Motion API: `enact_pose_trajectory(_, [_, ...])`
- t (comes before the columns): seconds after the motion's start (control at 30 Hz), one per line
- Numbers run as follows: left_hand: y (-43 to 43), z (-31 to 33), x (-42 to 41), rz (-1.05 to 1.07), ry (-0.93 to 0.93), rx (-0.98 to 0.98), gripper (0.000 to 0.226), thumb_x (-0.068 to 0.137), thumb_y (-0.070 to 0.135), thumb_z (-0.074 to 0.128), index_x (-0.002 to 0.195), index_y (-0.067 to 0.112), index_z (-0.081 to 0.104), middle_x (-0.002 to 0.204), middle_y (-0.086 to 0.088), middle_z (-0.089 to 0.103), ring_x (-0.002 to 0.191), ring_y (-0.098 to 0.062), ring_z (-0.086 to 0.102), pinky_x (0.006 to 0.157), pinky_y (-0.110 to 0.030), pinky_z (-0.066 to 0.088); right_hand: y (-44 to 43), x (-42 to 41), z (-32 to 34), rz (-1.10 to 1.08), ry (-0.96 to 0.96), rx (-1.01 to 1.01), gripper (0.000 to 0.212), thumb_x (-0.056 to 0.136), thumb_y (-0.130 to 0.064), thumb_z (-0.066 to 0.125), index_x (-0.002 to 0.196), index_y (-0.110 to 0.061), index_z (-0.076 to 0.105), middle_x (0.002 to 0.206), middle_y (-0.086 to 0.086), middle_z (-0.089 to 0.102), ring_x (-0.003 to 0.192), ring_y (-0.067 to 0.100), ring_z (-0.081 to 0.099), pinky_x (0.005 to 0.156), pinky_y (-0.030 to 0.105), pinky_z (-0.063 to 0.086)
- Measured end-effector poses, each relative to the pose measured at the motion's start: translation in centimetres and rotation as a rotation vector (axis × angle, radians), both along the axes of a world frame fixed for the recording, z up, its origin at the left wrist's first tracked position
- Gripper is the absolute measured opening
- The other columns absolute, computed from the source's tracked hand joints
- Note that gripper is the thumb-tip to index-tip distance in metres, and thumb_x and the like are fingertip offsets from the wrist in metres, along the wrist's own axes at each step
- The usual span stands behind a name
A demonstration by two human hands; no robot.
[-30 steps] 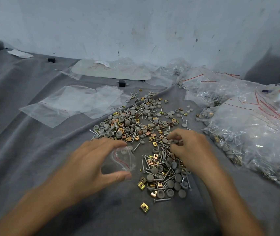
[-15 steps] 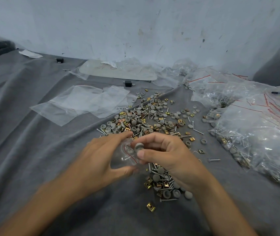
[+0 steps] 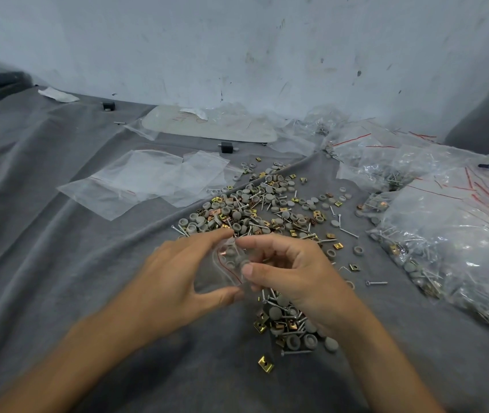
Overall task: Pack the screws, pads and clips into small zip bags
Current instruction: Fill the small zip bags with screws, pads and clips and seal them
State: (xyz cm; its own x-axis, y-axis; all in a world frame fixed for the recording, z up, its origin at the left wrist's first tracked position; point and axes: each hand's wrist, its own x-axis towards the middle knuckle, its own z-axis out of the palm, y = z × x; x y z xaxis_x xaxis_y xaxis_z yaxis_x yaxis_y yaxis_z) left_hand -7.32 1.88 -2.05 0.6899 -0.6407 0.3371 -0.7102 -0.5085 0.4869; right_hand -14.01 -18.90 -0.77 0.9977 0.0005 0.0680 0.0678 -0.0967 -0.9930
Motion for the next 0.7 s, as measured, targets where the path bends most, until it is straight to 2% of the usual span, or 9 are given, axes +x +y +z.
enact_pose_trajectory(0.1, [0.1,0.0,-0.2,-0.002,-0.015,-0.003,0.086,0.072,0.082,0.060,0.146,0.041,0.043,0.137,0.031,0.047,0.124,0.014,0.037,0.104,-0.018,0.032,0.1,0.1,-0.1,-0.051,-0.012,-0.011,0.035,0.087,-0.001,0.075,0.112,-0.025,0.075,0.090,0.001,0.075,0.075,0.014,0.068,0.068,0.024,0.055])
enact_pose_trajectory(0.17, [0.1,0.1,-0.3,0.001,-0.033,-0.006,0.083,0.073,0.081,0.055,0.145,0.041,0.044,0.135,0.031,0.048,0.123,0.012,0.039,0.104,-0.021,0.034,0.2,0.1,-0.3,-0.085,-0.033,-0.026,0.029,0.089,-0.004,0.075,0.109,-0.025,0.073,0.094,0.002,0.077,0.077,0.011,0.070,0.064,0.022,0.055])
enact_pose_trajectory(0.3, [0.3,0.3,-0.4,0.025,-0.096,-0.020,0.073,0.076,0.074,0.060,0.140,0.039,0.052,0.128,0.026,0.061,0.118,0.002,0.052,0.099,-0.025,0.040,-0.7,0.1,0.3,-0.158,-0.120,-0.001,0.019,0.091,-0.011,0.074,0.103,-0.026,0.075,0.096,0.007,0.077,0.075,0.012,0.068,0.062,0.024,0.056])
enact_pose_trajectory(0.47, [0.3,0.3,-0.3,0.037,-0.203,-0.066,0.066,0.072,0.064,0.067,0.129,0.030,0.064,0.116,0.018,0.070,0.106,0.000,0.056,0.095,-0.017,0.037,-5.4,-0.3,1.8,-0.393,-0.124,-0.044,0.016,0.095,-0.010,0.067,0.099,-0.024,0.076,0.092,0.006,0.077,0.072,0.013,0.066,0.058,0.023,0.053])
enact_pose_trajectory(0.57, [0.3,0.0,-0.2,0.032,-0.239,-0.103,0.065,0.070,0.064,0.069,0.126,0.029,0.065,0.112,0.016,0.071,0.103,-0.002,0.058,0.095,-0.022,0.041,-8.0,-0.9,1.8,-0.431,-0.035,-0.288,0.015,0.094,-0.019,0.070,0.096,-0.032,0.076,0.086,-0.003,0.075,0.069,0.012,0.065,0.060,0.022,0.053])
enact_pose_trajectory(0.7, [0.3,-0.1,-0.1,0.015,-0.264,-0.172,0.065,0.069,0.061,0.072,0.127,0.033,0.061,0.112,0.021,0.067,0.101,-0.002,0.060,0.093,-0.029,0.046,-9.1,-1.5,1.6,-0.156,0.167,-0.609,0.008,0.086,-0.031,0.078,0.090,-0.038,0.074,0.080,-0.005,0.073,0.070,0.007,0.065,0.065,0.027,0.051])
